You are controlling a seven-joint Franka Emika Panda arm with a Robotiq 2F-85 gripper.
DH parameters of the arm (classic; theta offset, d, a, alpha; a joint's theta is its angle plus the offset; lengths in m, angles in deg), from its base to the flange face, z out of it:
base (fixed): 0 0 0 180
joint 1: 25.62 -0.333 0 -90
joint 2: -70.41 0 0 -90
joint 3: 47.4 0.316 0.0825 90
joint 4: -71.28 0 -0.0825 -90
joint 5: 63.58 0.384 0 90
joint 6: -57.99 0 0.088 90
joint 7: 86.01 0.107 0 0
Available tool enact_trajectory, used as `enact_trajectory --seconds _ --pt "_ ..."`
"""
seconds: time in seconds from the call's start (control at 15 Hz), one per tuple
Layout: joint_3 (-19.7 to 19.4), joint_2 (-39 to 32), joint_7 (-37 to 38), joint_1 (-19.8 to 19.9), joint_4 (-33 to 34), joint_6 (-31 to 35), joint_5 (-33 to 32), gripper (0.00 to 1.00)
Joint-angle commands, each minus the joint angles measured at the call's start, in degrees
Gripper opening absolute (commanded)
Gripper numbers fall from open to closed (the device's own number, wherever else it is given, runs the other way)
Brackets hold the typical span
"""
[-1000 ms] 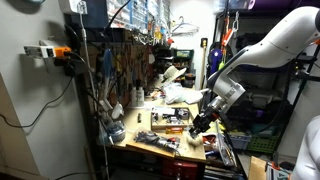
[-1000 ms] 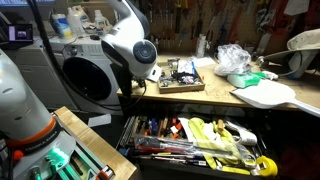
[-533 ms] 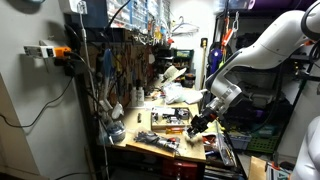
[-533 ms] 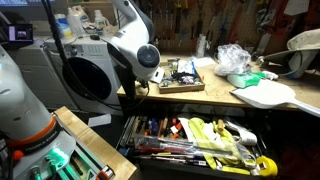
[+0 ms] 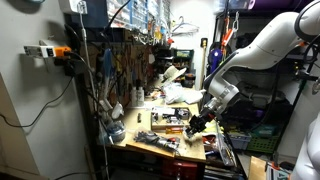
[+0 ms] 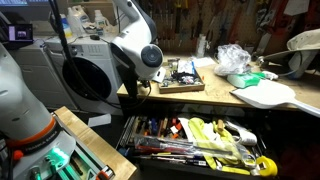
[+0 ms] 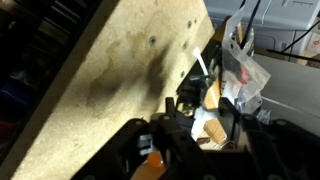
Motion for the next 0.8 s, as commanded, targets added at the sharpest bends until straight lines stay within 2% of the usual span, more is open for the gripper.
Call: enact_trajectory --seconds 0.0,0.47,0.53,0.6,0.73 --pt "1.2 -3.8 -2.9 1.7 2.0 -2.4 0.2 0.21" --pt "3.1 -7.3 -2.5 1.0 3.3 3.1 0.4 0.21" --pt "3.2 -7.4 -2.3 1.0 3.4 3.2 0.2 0.31" --pt "3.2 -7.4 -2.2 1.0 3.4 3.6 0.1 0.36" --pt "3.3 -7.5 -1.9 1.0 3.4 4.0 -0.1 0.37"
